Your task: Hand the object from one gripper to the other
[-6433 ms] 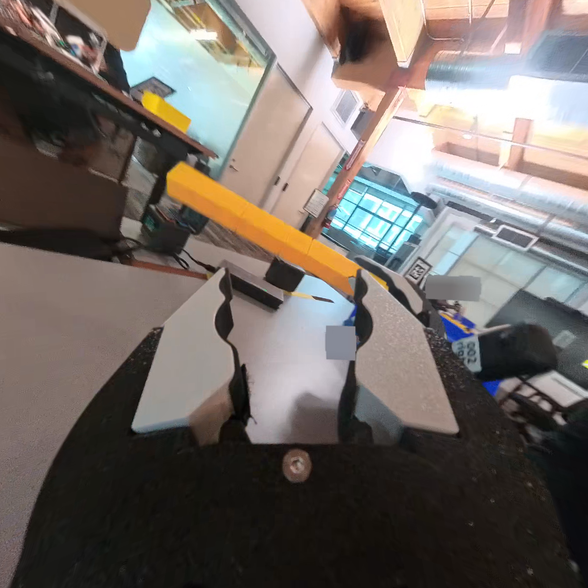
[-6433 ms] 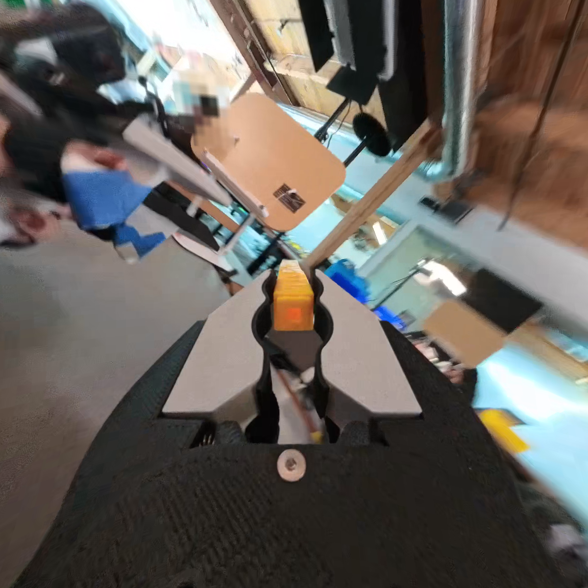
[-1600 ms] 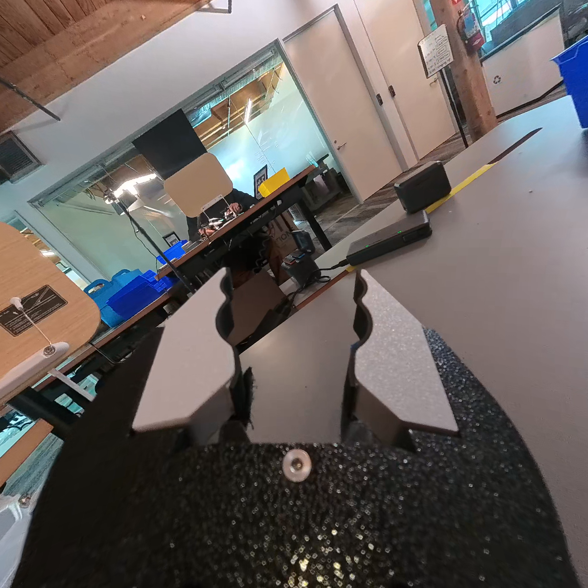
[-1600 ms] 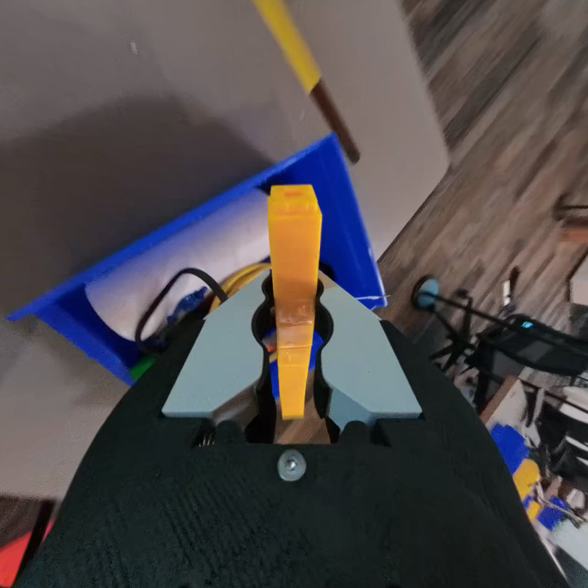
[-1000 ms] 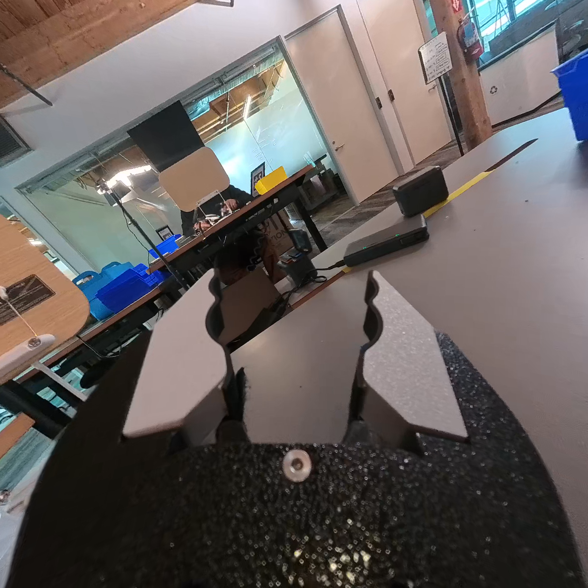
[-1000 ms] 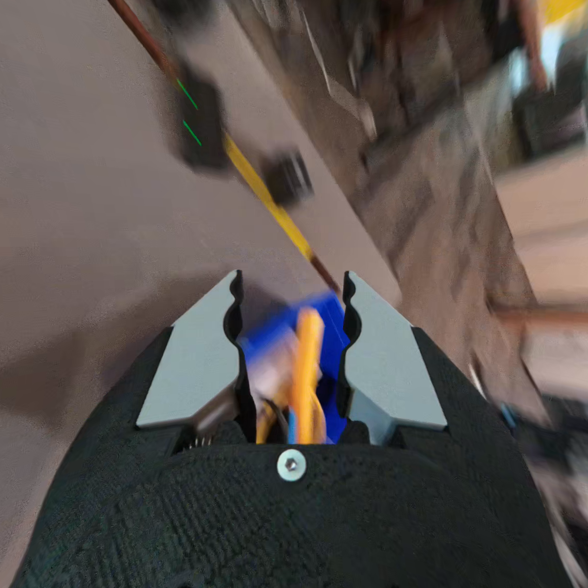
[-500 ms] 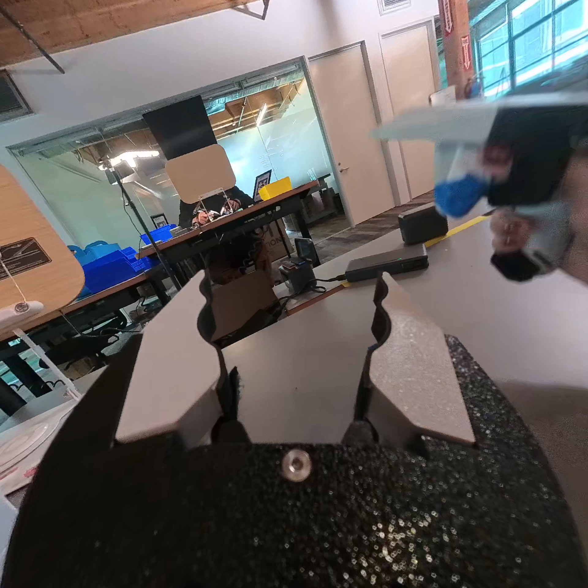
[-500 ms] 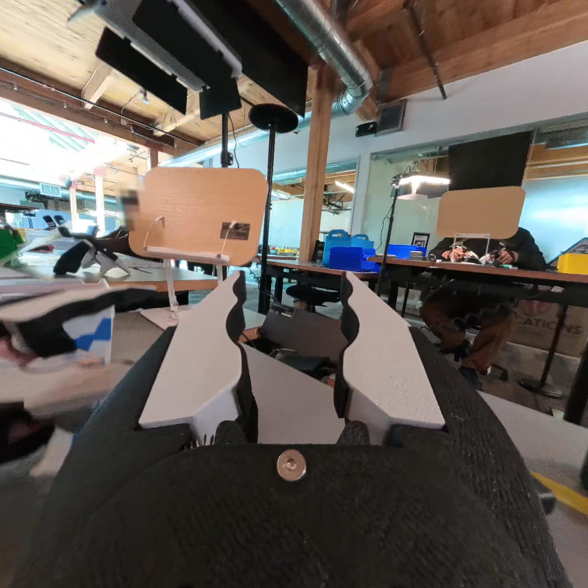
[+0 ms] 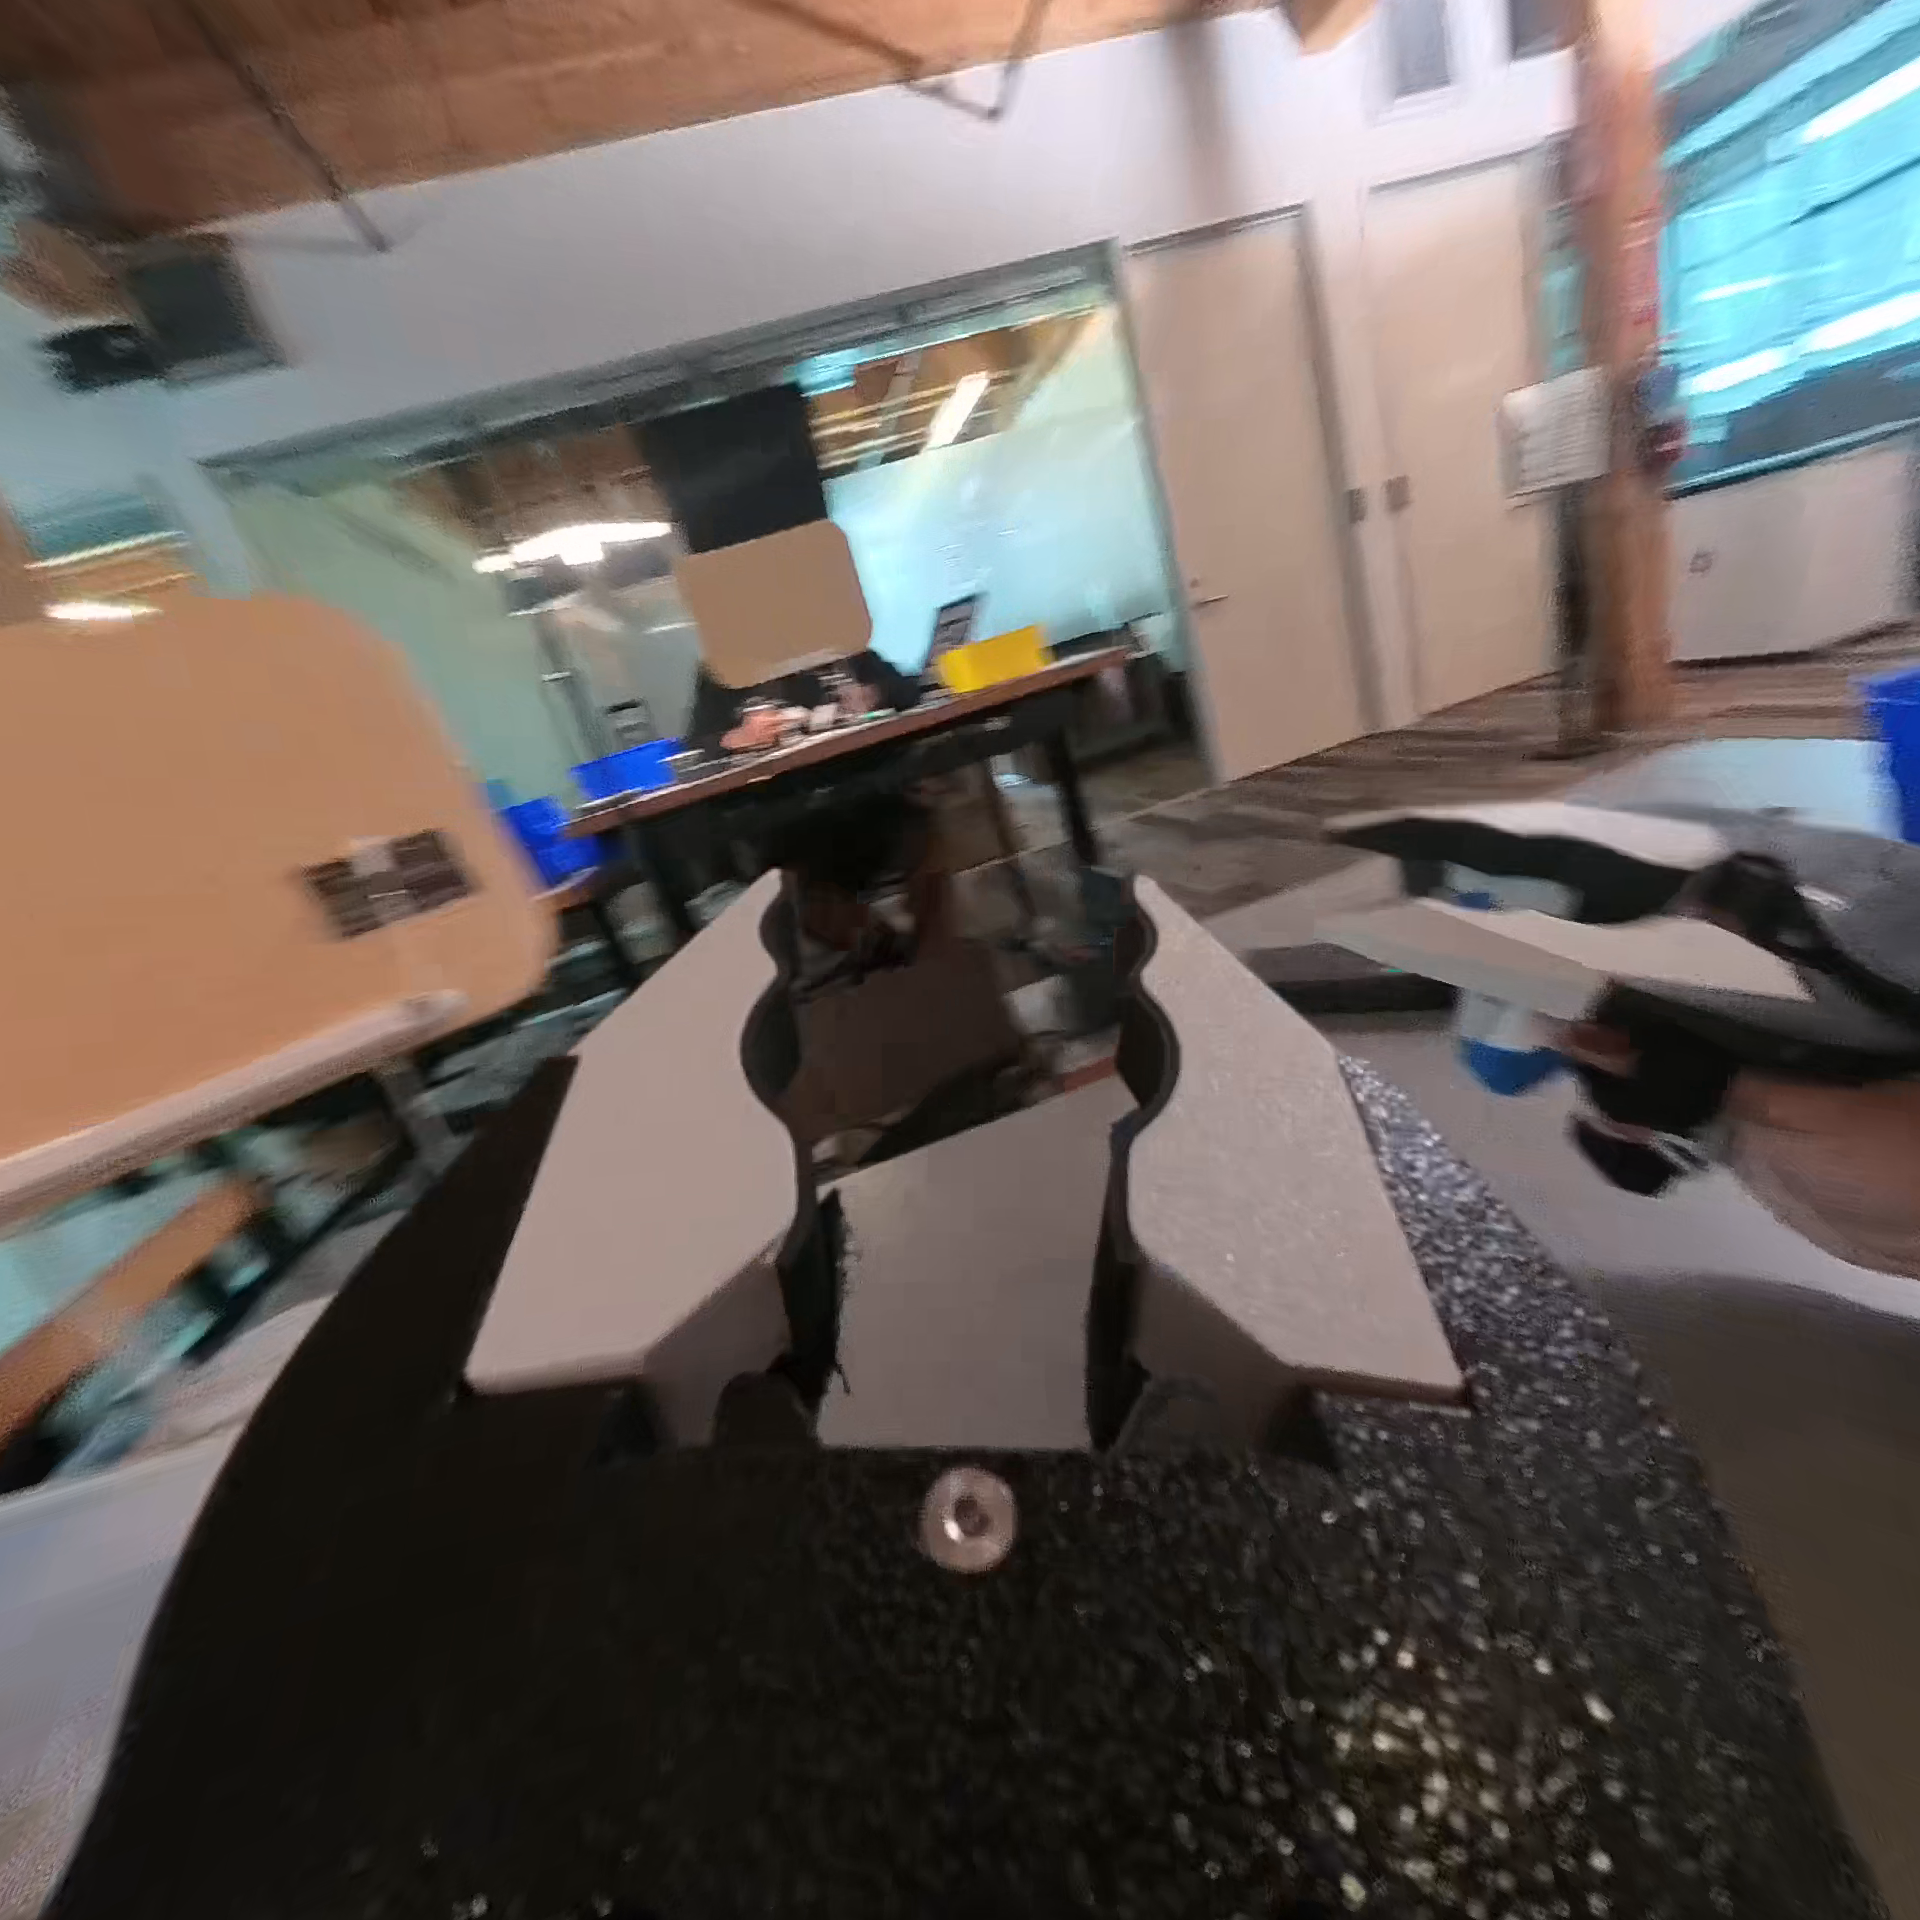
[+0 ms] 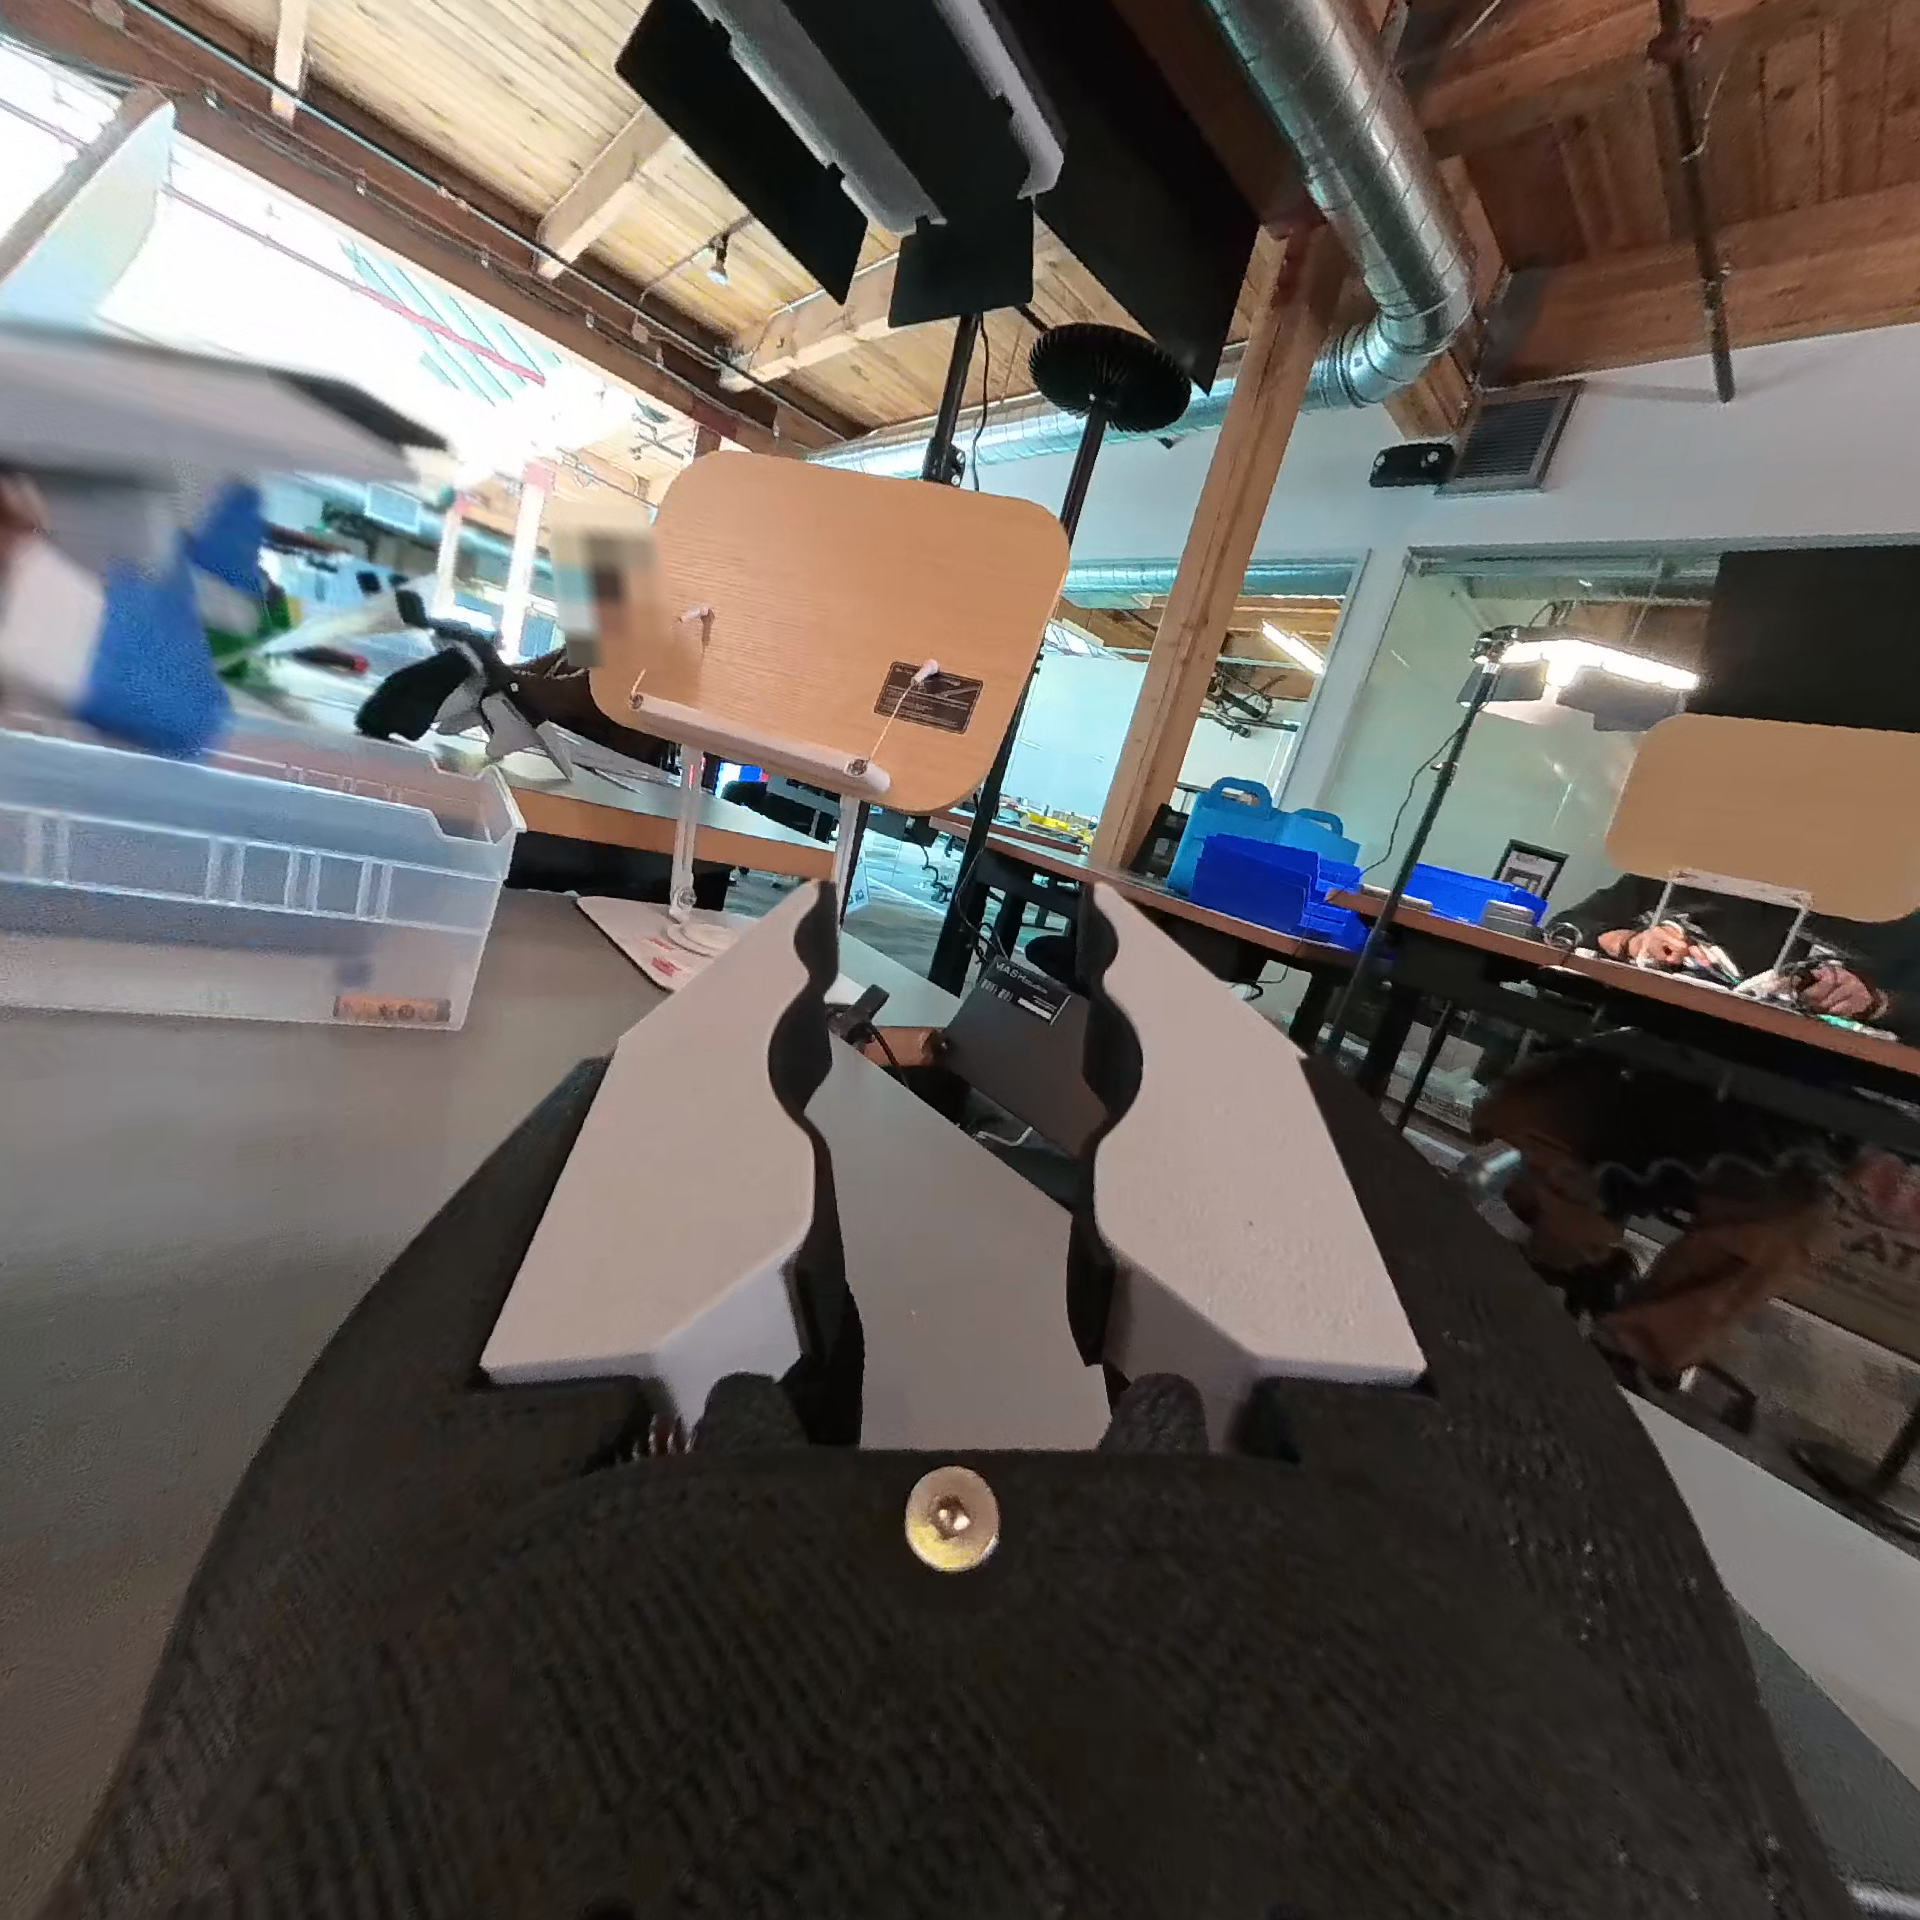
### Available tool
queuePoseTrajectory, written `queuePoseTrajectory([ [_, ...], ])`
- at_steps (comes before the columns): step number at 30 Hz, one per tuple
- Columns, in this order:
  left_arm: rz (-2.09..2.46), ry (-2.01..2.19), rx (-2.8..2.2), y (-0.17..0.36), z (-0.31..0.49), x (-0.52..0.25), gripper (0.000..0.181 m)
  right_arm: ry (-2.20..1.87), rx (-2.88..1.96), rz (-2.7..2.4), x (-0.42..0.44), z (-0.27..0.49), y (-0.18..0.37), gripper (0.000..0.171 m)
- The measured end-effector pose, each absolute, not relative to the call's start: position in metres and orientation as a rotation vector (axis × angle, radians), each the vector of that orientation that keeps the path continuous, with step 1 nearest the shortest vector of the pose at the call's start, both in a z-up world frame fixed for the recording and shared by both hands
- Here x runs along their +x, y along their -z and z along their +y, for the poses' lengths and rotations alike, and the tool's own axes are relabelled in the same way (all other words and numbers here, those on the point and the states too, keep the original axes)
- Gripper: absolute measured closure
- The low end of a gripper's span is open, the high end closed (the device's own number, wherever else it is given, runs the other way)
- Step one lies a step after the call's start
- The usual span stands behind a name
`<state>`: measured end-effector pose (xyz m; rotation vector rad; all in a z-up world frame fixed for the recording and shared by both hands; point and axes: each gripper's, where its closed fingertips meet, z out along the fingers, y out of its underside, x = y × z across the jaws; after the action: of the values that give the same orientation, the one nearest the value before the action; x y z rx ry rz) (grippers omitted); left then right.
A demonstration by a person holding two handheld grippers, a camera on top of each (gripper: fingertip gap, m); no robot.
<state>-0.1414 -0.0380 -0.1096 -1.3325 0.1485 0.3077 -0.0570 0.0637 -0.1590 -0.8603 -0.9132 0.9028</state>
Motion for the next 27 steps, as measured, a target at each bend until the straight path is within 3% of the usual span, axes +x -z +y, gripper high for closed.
queuePoseTrajectory([
  [4,-0.1,-0.526,-1.377,0.071,-0.111,-0.222,0.128,-0.882,-0.869,-0.92,-0.058,0.066,0.16,0.131],
  [7,-0.232,-0.512,-1.626,0.082,-0.14,-0.29,0.115,-0.882,-0.878,-0.904,-0.057,0.069,0.16,0.133],
  [13,-0.391,-0.181,-2.365,0.204,-0.163,-0.379,0.107,-0.894,-0.914,-0.89,-0.056,0.076,0.163,0.133],
  [16,-0.424,-0.068,-2.573,0.258,-0.173,-0.394,0.092,-0.896,-0.915,-0.896,-0.056,0.075,0.163,0.133],
  [27,-0.375,-0.027,-2.797,0.315,-0.166,-0.412,0.094,-0.926,-0.906,-0.924,-0.06,0.068,0.164,0.133],
])
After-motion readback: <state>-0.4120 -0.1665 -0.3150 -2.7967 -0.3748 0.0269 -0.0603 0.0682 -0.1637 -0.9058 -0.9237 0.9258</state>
